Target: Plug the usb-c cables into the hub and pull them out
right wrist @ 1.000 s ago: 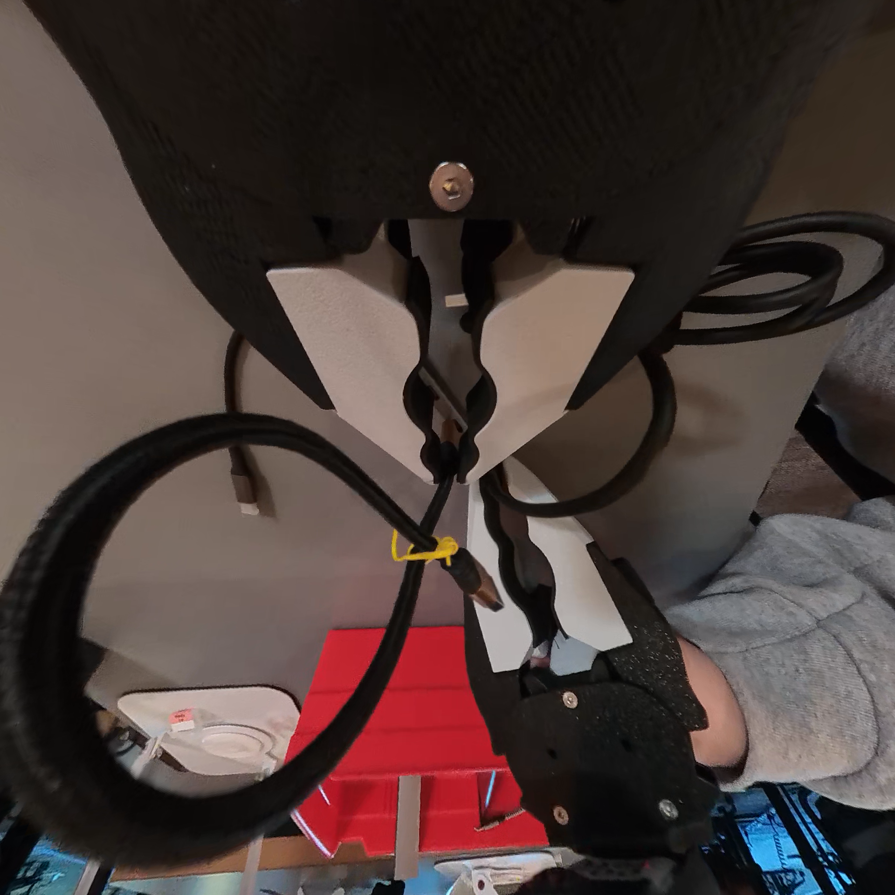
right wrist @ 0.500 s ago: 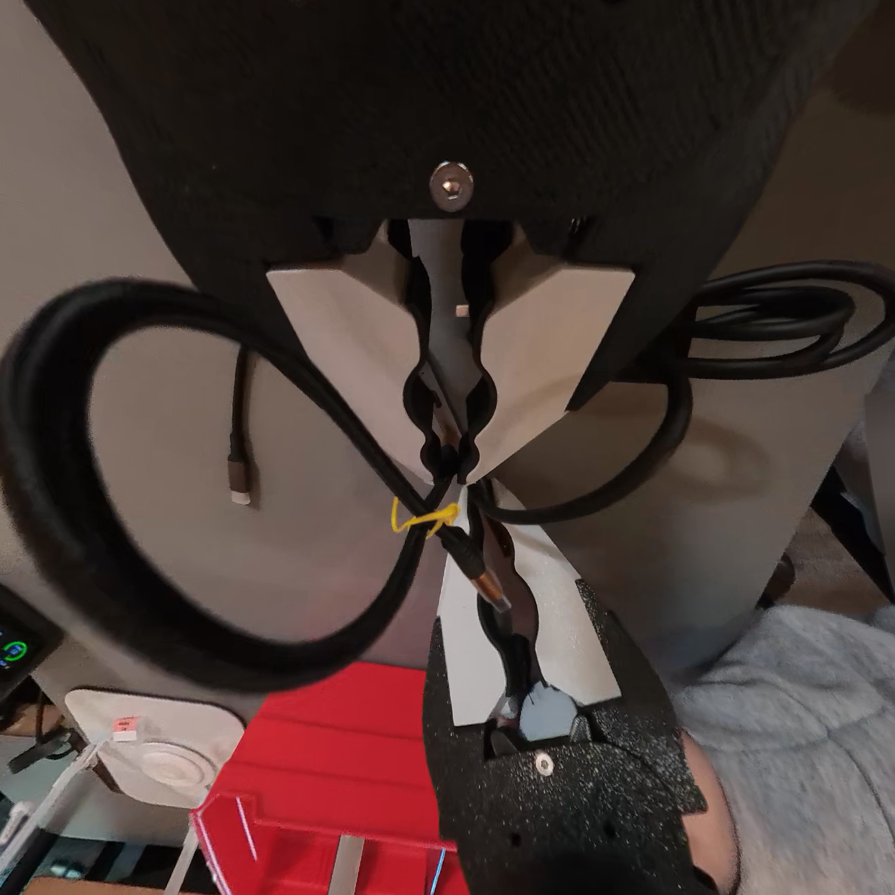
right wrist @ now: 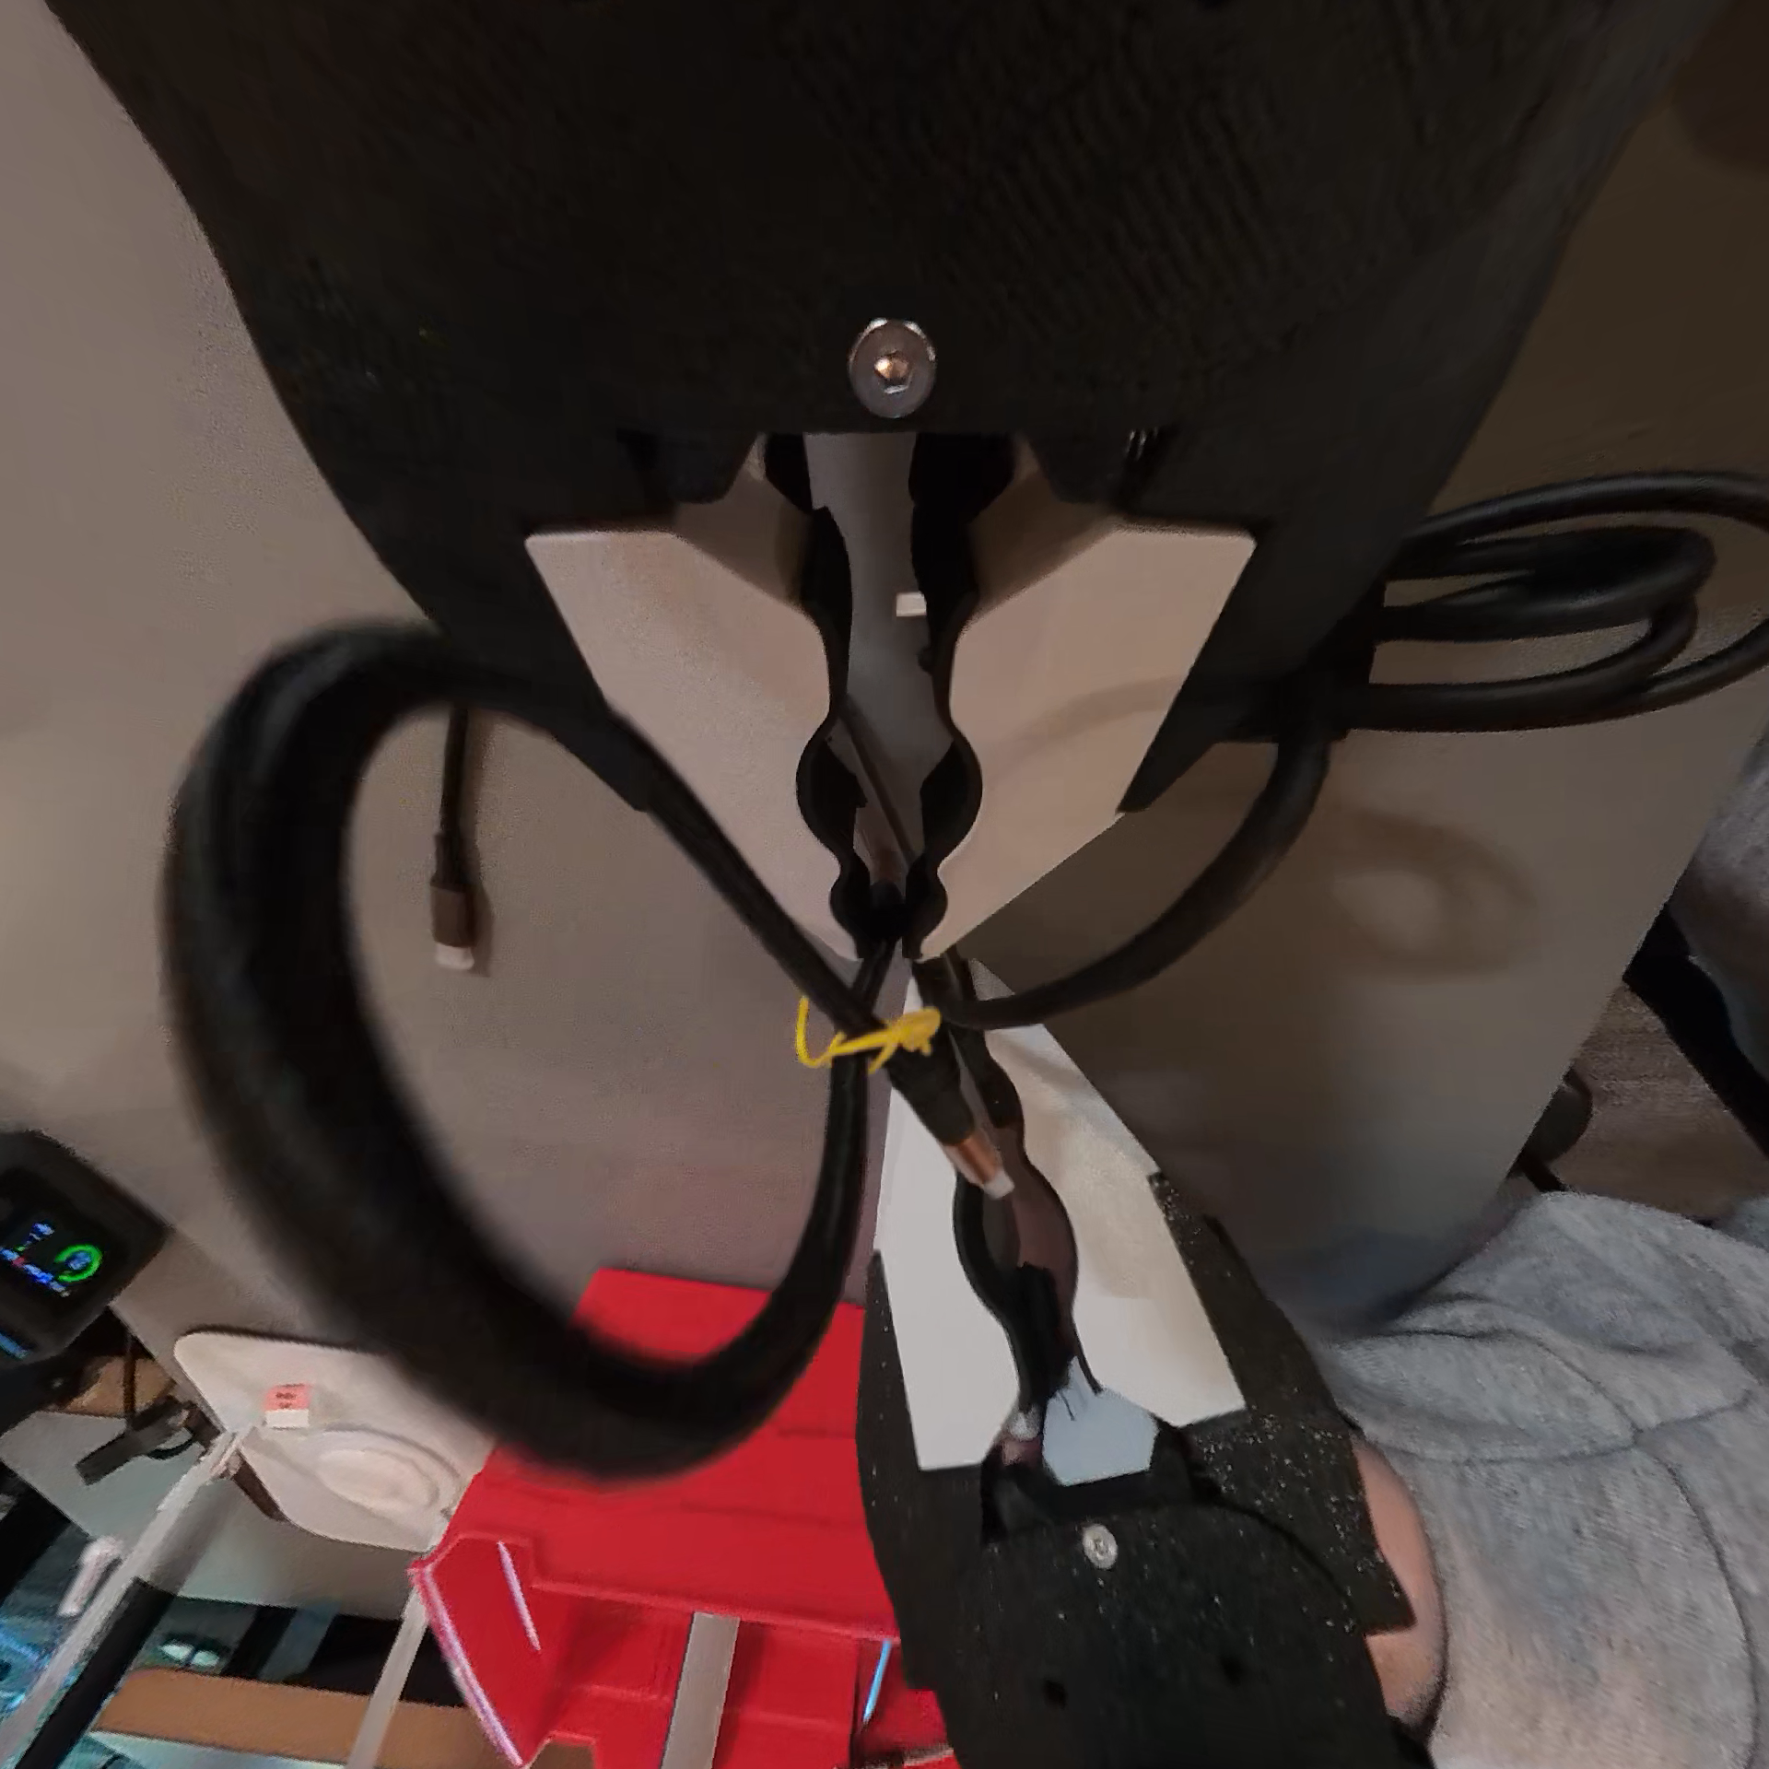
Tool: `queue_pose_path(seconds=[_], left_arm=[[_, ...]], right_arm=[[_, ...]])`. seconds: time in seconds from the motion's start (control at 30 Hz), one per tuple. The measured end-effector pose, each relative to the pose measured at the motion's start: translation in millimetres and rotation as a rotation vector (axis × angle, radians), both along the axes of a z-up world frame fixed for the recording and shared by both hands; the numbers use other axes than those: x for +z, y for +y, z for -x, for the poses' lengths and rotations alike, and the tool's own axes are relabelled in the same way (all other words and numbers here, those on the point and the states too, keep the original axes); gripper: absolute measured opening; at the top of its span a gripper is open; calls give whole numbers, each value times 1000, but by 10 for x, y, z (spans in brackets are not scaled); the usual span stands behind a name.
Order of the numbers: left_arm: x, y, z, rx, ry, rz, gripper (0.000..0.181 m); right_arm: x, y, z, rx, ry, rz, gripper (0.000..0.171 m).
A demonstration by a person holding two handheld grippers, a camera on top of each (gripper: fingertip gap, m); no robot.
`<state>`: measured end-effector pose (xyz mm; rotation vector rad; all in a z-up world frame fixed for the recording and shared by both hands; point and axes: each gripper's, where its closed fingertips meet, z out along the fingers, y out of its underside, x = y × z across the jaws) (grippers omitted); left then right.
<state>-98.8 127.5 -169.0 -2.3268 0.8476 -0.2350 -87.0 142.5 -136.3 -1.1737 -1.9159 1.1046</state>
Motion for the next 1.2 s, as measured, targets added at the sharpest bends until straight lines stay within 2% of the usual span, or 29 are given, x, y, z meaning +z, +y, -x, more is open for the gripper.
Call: queue_pose_path(seconds=[0.03, 0.13, 0.3, 0.37, 0.43, 0.5, 0.63, 0.67, 0.7, 0.77, 0.83, 0.9, 0.97, 1.1, 1.2], left_arm=[[4, 8, 13, 10, -7, -3, 8], [112, 75, 82, 47, 7, -85, 8], [453, 164, 225, 173, -62, -286, 8], [630, 152, 220, 167, -66, -371, 8], [781, 113, 173, 115, -41, -442, 8], [873, 42, 69, -10, 29, -510, 8], [963, -106, -218, -254, 151, -630, 8], [982, -136, -288, -291, 150, -643, 8], [1001, -140, -317, -298, 152, -654, 8], [1010, -119, -306, -268, 125, -643, 8], [1116, -40, -277, -163, 23, -684, 13], [1322, 28, -197, -40, -55, -799, 35], [1389, 91, -105, 60, -103, -830, 56], [1274, 231, 50, 163, -95, -861, 56], [1133, 289, 135, 208, -115, -869, 50]], right_arm=[[6, 11, 12, -16, 12, 2, 5], [135, 70, -17, -92, 72, 63, 13], [746, 462, -244, -426, 318, 124, 36], [856, 420, -361, -446, 379, 32, 44], [817, 346, -420, -404, 351, -127, 51], [732, 251, -440, -321, 289, -293, 54], [545, 89, -409, -180, 111, -512, 48], [493, 80, -407, -158, 69, -570, 28], [466, 51, -406, -127, 51, -614, 9], [471, 40, -418, -113, 36, -644, 8], [582, 71, -439, -155, 52, -643, 7], [782, 179, -497, -243, 73, -653, 7], [1091, 370, -638, -351, 106, -670, 7], [1853, 821, -1159, -537, 185, -727, 7], [2272, 1297, -1697, -692, 126, -865, 6]])
